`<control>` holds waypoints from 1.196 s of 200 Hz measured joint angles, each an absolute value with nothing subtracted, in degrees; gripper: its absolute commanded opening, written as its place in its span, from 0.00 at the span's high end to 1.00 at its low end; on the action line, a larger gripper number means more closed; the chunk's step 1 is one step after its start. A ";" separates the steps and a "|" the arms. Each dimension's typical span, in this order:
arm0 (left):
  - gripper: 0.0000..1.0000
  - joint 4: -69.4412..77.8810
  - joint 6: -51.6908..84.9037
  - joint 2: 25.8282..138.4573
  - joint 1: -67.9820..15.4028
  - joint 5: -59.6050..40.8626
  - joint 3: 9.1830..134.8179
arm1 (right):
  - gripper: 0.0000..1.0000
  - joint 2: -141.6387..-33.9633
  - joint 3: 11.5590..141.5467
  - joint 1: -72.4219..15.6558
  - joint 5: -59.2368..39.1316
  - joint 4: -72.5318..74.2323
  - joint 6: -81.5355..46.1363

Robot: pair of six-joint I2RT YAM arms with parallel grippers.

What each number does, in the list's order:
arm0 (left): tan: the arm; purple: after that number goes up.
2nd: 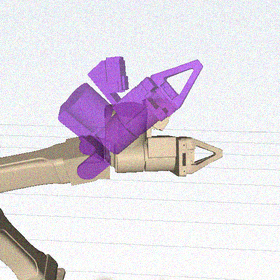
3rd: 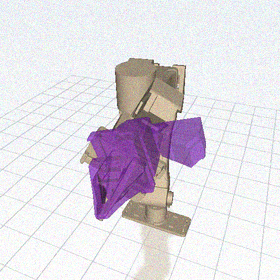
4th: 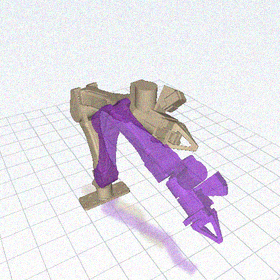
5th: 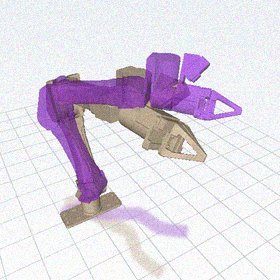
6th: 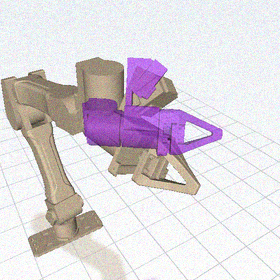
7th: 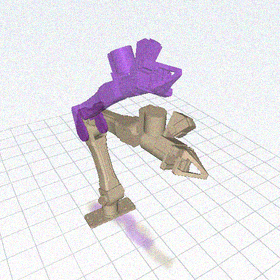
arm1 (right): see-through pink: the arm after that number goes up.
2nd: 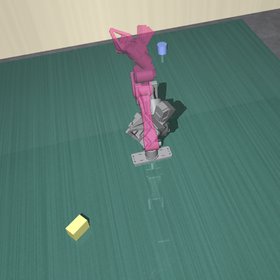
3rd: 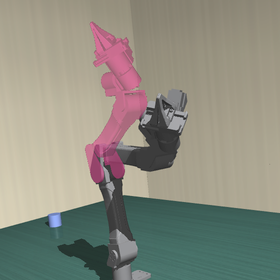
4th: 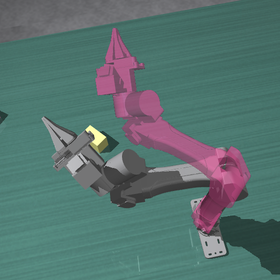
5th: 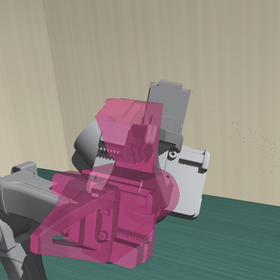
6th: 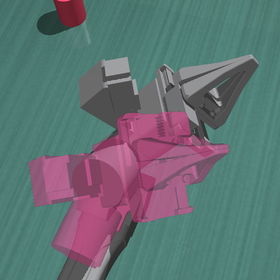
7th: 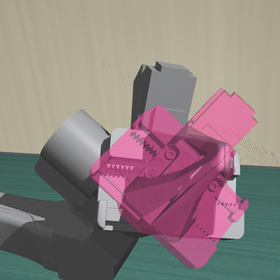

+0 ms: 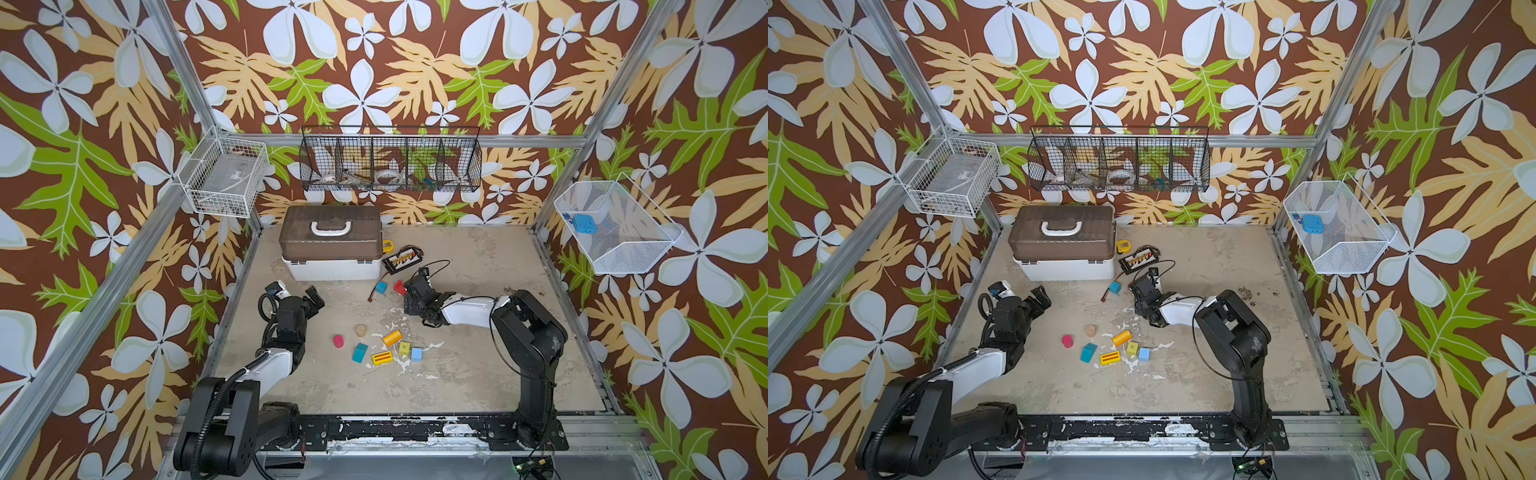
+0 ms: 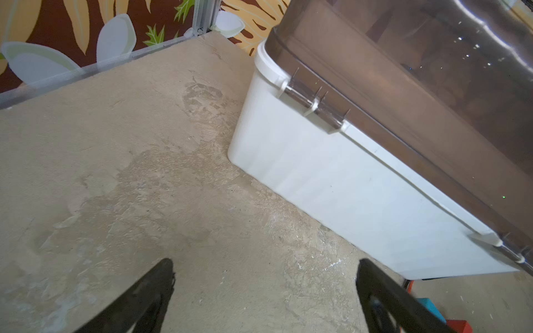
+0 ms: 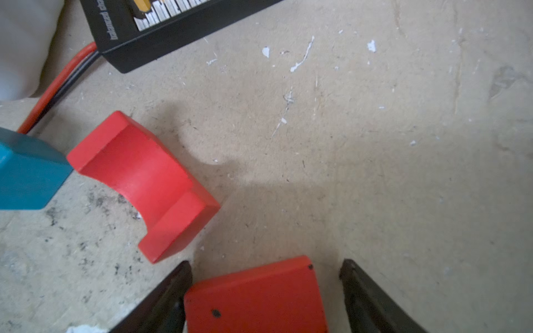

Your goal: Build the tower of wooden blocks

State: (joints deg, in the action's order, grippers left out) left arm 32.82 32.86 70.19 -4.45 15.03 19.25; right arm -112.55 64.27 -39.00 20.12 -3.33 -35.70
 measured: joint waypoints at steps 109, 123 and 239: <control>0.00 33.41 32.27 69.80 -4.45 13.13 18.74 | 0.37 -107.63 58.70 -37.67 18.41 -4.21 -35.66; 0.00 33.43 31.57 69.63 -4.45 12.95 18.50 | 0.37 -107.00 57.71 -36.67 18.37 -3.81 -35.79; 0.00 33.71 31.38 69.56 -4.45 11.92 18.48 | 0.24 -105.69 53.58 -27.38 19.27 1.54 -37.91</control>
State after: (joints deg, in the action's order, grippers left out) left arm 33.71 31.38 69.56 -4.45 11.92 18.48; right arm -105.69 53.58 -27.38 19.27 1.54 -37.91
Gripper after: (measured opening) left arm 0.996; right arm 0.733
